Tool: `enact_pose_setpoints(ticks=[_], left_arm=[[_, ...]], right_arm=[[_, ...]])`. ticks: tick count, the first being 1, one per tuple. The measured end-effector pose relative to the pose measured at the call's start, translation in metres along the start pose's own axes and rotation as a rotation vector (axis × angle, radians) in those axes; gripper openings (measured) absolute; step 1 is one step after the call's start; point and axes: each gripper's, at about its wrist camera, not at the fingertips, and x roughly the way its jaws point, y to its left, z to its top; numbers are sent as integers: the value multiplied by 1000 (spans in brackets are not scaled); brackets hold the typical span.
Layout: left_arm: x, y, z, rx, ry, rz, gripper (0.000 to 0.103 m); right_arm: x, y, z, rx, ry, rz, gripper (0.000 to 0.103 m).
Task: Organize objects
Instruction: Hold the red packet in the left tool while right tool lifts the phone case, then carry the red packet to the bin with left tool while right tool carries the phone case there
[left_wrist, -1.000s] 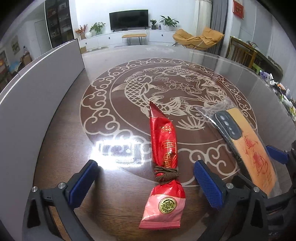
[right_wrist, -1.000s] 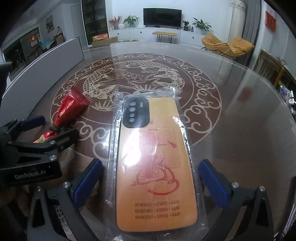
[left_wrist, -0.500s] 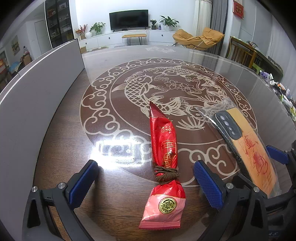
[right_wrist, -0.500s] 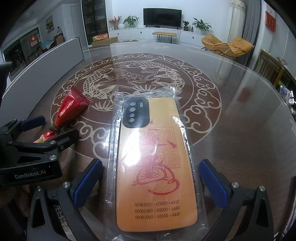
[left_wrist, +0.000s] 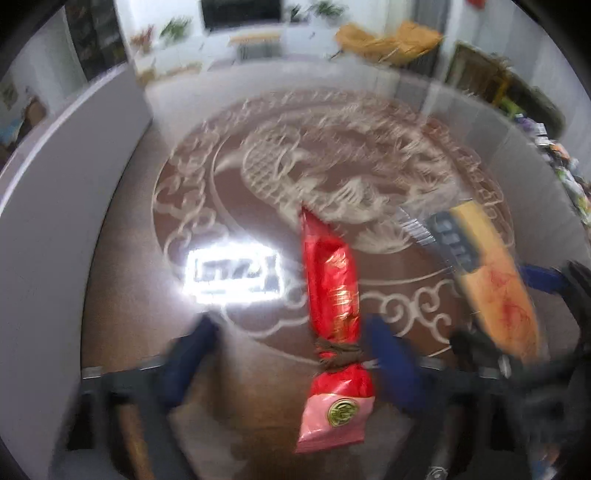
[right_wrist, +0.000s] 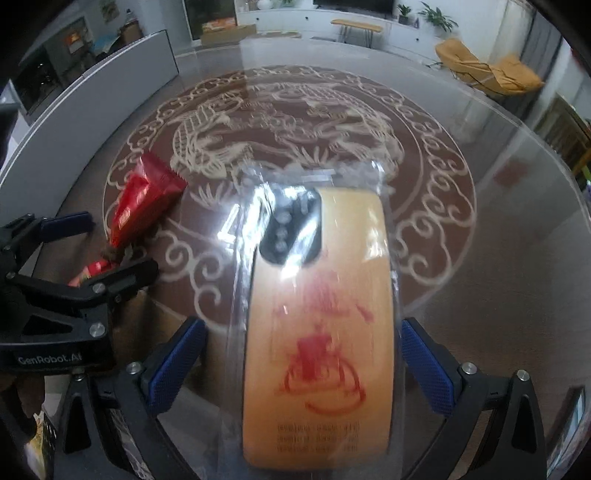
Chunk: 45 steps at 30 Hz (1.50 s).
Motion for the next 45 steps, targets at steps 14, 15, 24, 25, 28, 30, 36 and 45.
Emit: enact_pose_setpoints(ticks=[14, 15, 24, 25, 28, 30, 36, 45], left_arm=[[-45, 9, -35, -48, -176, -164, 21], [-54, 12, -37, -59, -192, -172, 21], [-155, 83, -38, -219, -368, -226, 21], [-168, 99, -37, -234, -389, -208, 21], [-189, 148, -37, -278, -407, -128, 21], [-190, 184, -38, -310, -388, -44, 21], [-149, 286, -51, -415, -174, 163, 21], [-138, 333, -89, -551, -96, 282, 75]], right_arm=[[-56, -22, -23, 183, -107, 148, 76], [-60, -23, -25, 191, -118, 156, 76], [-113, 12, -3, 158, -208, 257, 76], [-120, 25, 5, 139, -218, 277, 76], [-140, 72, 35, 74, -244, 352, 76], [-149, 114, 58, 13, -253, 414, 76], [-153, 257, 116, -188, -235, 531, 76], [-69, 370, 127, -319, -51, 484, 77]])
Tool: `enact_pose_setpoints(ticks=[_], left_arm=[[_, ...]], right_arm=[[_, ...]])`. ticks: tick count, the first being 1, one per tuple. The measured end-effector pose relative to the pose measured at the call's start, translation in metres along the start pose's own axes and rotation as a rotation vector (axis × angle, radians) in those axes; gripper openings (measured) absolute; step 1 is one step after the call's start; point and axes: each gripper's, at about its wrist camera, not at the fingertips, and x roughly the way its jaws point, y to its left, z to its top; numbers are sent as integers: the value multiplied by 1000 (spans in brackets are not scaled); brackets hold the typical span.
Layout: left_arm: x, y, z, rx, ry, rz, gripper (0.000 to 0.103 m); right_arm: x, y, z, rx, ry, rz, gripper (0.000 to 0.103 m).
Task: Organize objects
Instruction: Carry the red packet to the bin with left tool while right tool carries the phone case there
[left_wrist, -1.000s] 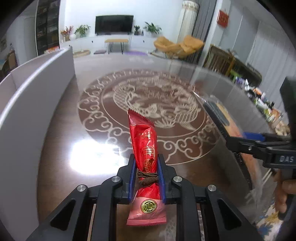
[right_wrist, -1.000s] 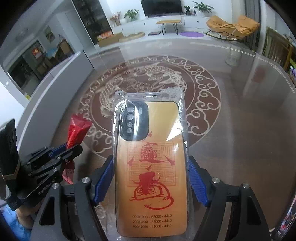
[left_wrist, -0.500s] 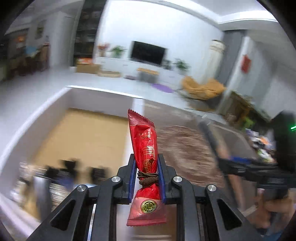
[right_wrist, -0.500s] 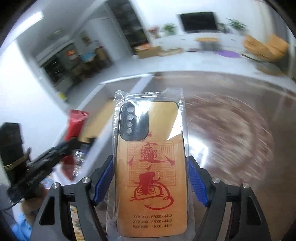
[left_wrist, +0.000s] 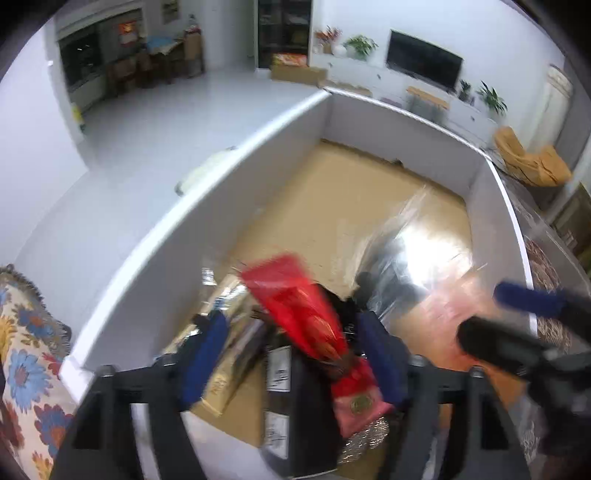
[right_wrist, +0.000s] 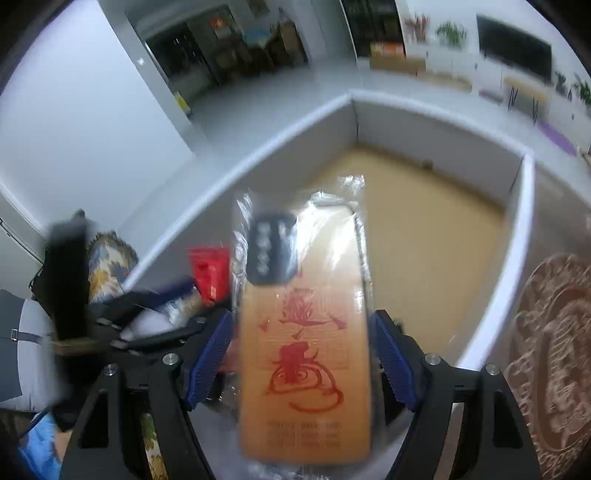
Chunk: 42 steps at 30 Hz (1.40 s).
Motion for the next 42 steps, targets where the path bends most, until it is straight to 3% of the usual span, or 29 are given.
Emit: enact_pose_setpoints(ticks=[3, 5, 7, 8, 10, 12, 15, 18, 42], left_arm=[[-13, -4, -3, 18, -43, 39, 78], [-22, -9, -3, 45, -70, 106, 86], [-36, -13, -4, 62, -105, 171, 99], [-41, -17, -2, 59, -121, 194, 99], [-57, -16, -6, 24, -200, 173, 100], [-66, -9, -13, -34, -230, 120, 100], [-63, -7, -12, -71, -173, 99, 100], [-57, -13, -12, -47, -109, 145, 100], [-50, -9, -14, -67, -114, 195, 100]], right_arm=[[4, 0, -7, -8, 2, 0, 77], [-4, -4, -8, -7, -12, -2, 78], [-17, -9, -7, -1, -43, -16, 87], [-25, -12, -8, 0, -64, -33, 90], [-41, -15, -7, -6, -83, -73, 94], [-48, -20, -9, -26, -69, -116, 95], [-50, -19, -14, -60, -19, -158, 96], [-50, -14, -22, -98, 20, -168, 102], [-23, -4, -20, -144, 54, -218, 102]])
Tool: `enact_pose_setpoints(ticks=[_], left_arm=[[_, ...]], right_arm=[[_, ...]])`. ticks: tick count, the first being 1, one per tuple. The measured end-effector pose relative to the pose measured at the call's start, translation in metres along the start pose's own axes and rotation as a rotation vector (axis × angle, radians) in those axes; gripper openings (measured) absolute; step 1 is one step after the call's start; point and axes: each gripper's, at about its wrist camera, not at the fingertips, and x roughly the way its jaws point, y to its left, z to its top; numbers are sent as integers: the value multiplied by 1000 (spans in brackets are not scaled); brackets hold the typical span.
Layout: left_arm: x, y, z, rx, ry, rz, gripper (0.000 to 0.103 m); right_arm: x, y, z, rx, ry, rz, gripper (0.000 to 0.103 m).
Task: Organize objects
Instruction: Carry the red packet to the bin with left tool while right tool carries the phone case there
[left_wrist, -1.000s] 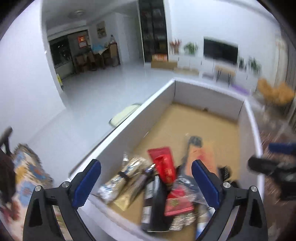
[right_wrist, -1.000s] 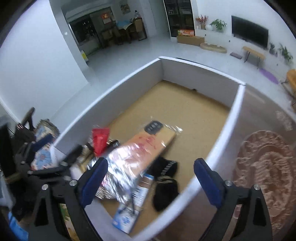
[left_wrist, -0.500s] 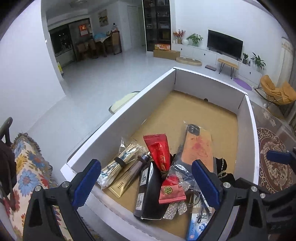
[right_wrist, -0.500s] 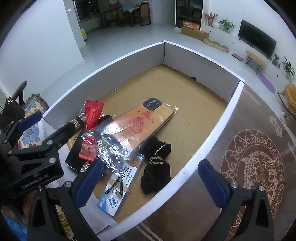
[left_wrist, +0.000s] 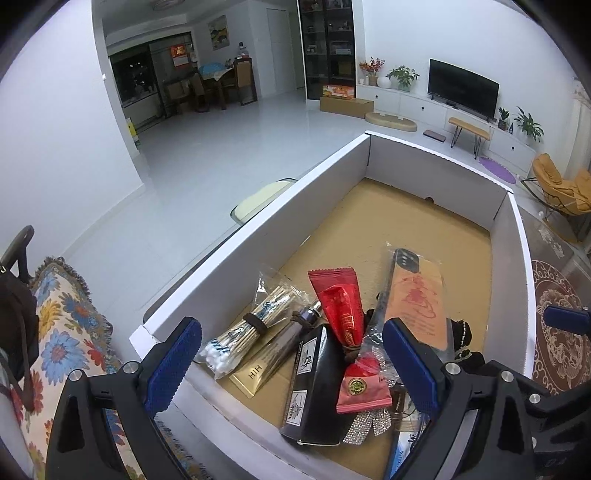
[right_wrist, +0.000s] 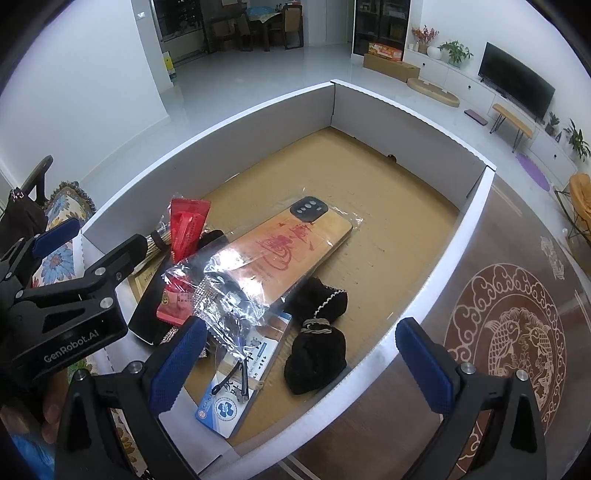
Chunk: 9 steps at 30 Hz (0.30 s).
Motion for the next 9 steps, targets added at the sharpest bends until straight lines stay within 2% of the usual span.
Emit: enact_pose_setpoints(ticks=[5, 9], left_arm=[[0, 0, 1, -9, 2, -14, 100], [-10, 3, -1, -34, -59, -17, 100]], right_arm=[[0, -2, 1, 2, -2, -4, 102], [2, -5, 3, 17, -2, -4, 102]])
